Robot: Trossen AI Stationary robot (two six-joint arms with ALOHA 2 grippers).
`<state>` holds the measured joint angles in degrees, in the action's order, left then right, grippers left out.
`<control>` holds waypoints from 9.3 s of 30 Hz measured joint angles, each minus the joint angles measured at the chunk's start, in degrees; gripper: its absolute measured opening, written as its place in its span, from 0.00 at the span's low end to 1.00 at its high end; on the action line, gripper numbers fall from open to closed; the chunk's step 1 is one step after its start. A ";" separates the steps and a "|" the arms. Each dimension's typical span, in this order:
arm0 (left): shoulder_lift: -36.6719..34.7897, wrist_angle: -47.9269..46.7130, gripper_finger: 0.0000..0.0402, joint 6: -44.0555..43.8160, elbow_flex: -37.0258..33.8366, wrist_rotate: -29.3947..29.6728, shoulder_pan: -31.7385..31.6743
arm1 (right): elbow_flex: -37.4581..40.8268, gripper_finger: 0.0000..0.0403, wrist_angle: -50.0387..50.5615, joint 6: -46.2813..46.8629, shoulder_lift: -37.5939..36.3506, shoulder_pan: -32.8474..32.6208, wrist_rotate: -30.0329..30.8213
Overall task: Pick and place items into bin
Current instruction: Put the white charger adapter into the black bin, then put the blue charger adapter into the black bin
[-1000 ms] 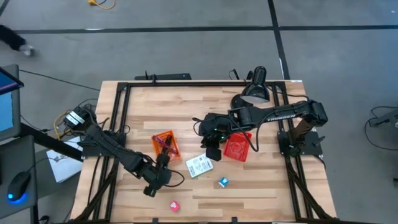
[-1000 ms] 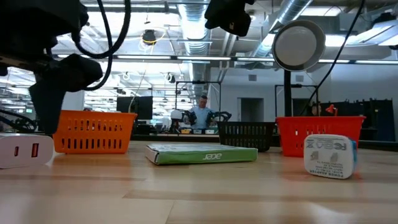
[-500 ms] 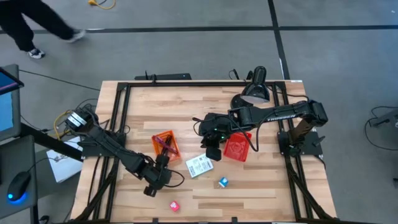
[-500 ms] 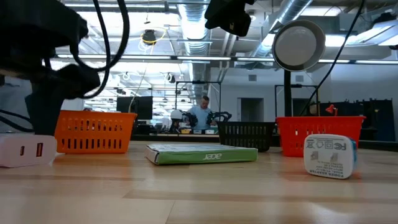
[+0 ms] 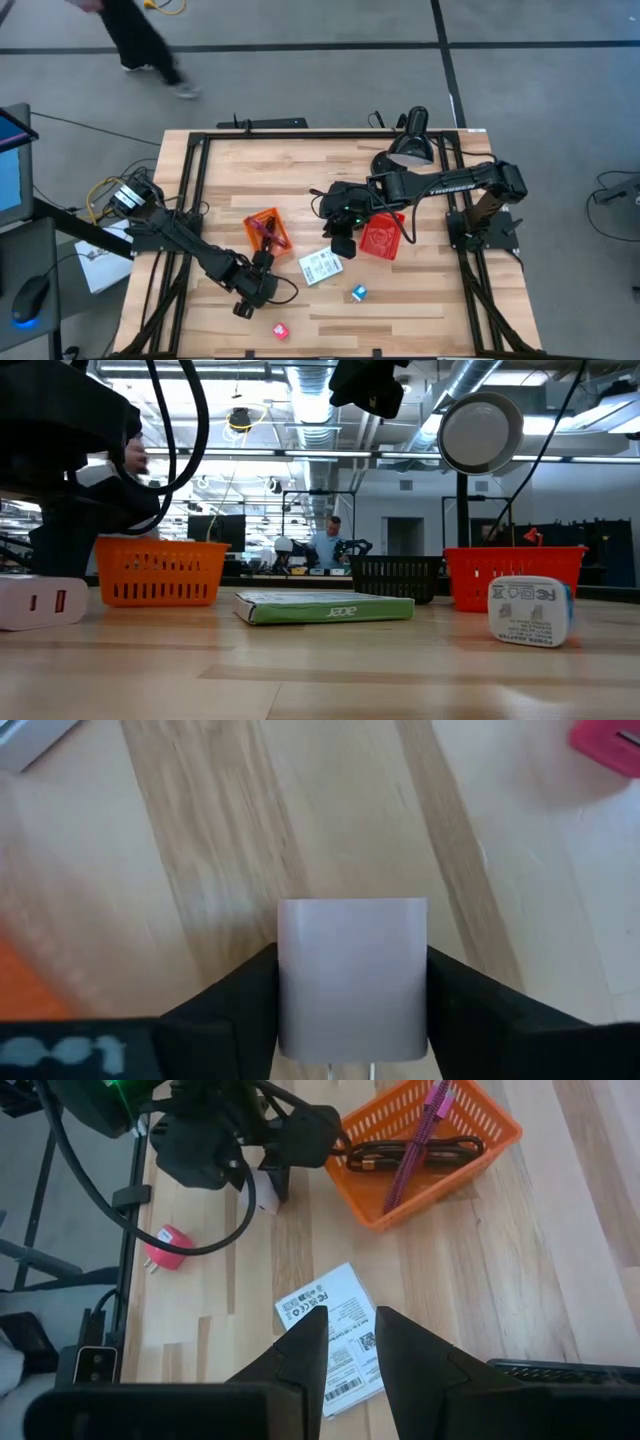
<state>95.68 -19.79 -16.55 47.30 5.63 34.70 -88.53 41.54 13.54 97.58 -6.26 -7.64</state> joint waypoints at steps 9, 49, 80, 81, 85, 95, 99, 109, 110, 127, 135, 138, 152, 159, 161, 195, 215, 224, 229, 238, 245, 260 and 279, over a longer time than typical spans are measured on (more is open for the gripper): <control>0.22 -1.66 0.48 2.36 6.29 2.08 -0.12 | 0.04 0.20 1.59 0.28 -0.81 0.02 -0.01; 23.21 10.52 0.48 45.61 38.69 -6.19 -46.31 | -0.11 0.20 15.35 0.90 -20.68 -1.49 0.48; 28.66 -7.89 0.53 49.50 51.29 -0.28 -45.69 | 0.02 0.20 14.99 5.92 -20.44 -1.64 1.77; 27.65 -8.45 0.53 49.33 51.29 0.44 -45.57 | 0.02 0.20 15.11 5.93 -20.44 -1.64 1.77; 22.74 -12.15 0.53 49.21 51.29 1.30 -45.03 | 0.02 0.20 15.04 5.95 -20.41 -1.64 1.75; 3.88 -28.27 0.53 45.14 51.31 9.79 -41.58 | 0.02 0.20 17.07 10.84 -12.21 -0.37 -7.59; -2.93 -31.24 0.53 39.75 51.31 10.03 -39.76 | 0.02 0.18 18.39 8.16 -7.02 -1.32 -9.32; -11.96 -41.52 0.53 29.23 51.35 9.93 -37.12 | 0.04 0.15 20.28 0.48 -0.15 -14.84 -7.38; -12.17 -43.35 0.53 28.95 51.35 9.81 -36.91 | 0.04 0.15 20.07 1.35 0.27 -16.71 -5.06; -12.55 -63.52 0.53 18.31 50.79 7.00 -35.66 | 8.02 0.15 11.24 7.46 2.54 -33.39 18.94; -14.97 -66.62 0.53 12.84 50.79 7.32 -32.36 | 19.96 0.15 4.40 5.81 -1.16 -31.44 19.55; -15.90 -66.14 0.53 12.52 50.79 7.33 -30.99 | 27.87 0.15 -5.78 5.87 -6.33 -30.48 16.72; -17.25 -65.48 0.53 13.63 50.81 12.18 -29.46 | 41.76 0.15 -34.86 0.06 -16.47 -26.06 17.05; -17.22 -65.23 0.53 13.85 50.81 13.18 -29.46 | 39.32 0.15 -34.38 2.58 -11.30 -22.87 10.93; -17.22 -65.16 0.53 13.85 50.81 13.18 -29.46 | 37.63 0.15 -34.01 1.32 -9.24 -22.84 9.03; -16.50 -60.16 0.53 9.72 50.79 13.05 -29.46 | 5.53 0.15 8.11 -11.08 11.43 -22.71 5.11; -16.52 -60.05 0.53 9.80 50.79 12.92 -29.47 | 5.53 0.15 8.15 -4.47 11.43 -21.88 4.72; -16.52 -60.04 0.53 9.83 50.79 12.92 -29.46 | 5.53 0.15 7.61 -2.83 11.43 -21.84 4.79; -16.52 -60.05 0.53 9.83 50.79 12.94 -29.49 | 5.53 0.17 7.25 -2.43 11.43 -22.13 4.55; -16.52 -60.04 0.53 9.83 50.79 12.95 -29.46 | 5.55 0.41 6.36 -1.03 11.43 -23.00 4.54; -16.52 -60.04 0.53 9.80 50.79 12.96 -29.47 | 5.55 0.54 6.11 -1.53 11.43 -23.82 4.55; -16.55 -60.04 0.53 9.74 50.79 12.98 -29.47 | 10.98 0.46 3.59 -15.43 11.45 -24.80 7.33; -16.57 -60.04 0.53 9.69 50.79 12.99 -29.49 | 11.15 0.55 1.17 -18.39 15.37 -24.46 11.69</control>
<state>79.11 -79.83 -6.85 98.08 18.62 5.21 -77.38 42.71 -4.85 112.95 -30.72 4.05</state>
